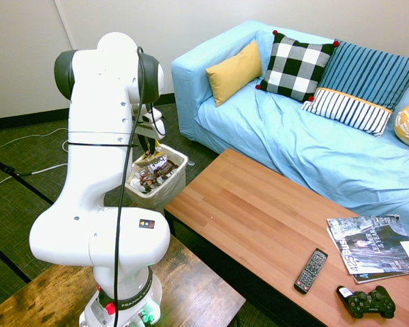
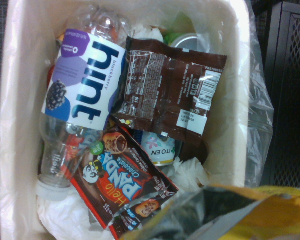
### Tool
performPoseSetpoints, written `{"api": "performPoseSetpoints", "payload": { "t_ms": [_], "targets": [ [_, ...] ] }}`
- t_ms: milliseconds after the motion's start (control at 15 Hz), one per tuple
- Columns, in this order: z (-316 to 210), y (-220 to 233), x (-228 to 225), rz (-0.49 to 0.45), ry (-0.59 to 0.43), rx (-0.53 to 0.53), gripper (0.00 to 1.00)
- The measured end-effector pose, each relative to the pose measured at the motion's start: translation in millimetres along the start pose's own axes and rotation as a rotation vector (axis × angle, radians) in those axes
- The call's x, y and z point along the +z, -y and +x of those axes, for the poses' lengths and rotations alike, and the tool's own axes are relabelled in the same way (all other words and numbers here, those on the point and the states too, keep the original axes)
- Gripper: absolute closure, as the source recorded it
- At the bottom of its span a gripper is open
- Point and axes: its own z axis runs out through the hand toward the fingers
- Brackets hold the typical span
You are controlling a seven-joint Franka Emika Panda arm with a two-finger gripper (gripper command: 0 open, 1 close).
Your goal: Throw the chip bag in the trash bin
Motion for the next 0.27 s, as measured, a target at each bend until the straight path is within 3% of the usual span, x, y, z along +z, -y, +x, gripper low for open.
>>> {"api": "performPoseSetpoints", "payload": {
  "t_ms": [267],
  "targets": [
    [2.7,7.5,-12.5,0.023,0.01,-0.001,0.0]
  ]
}}
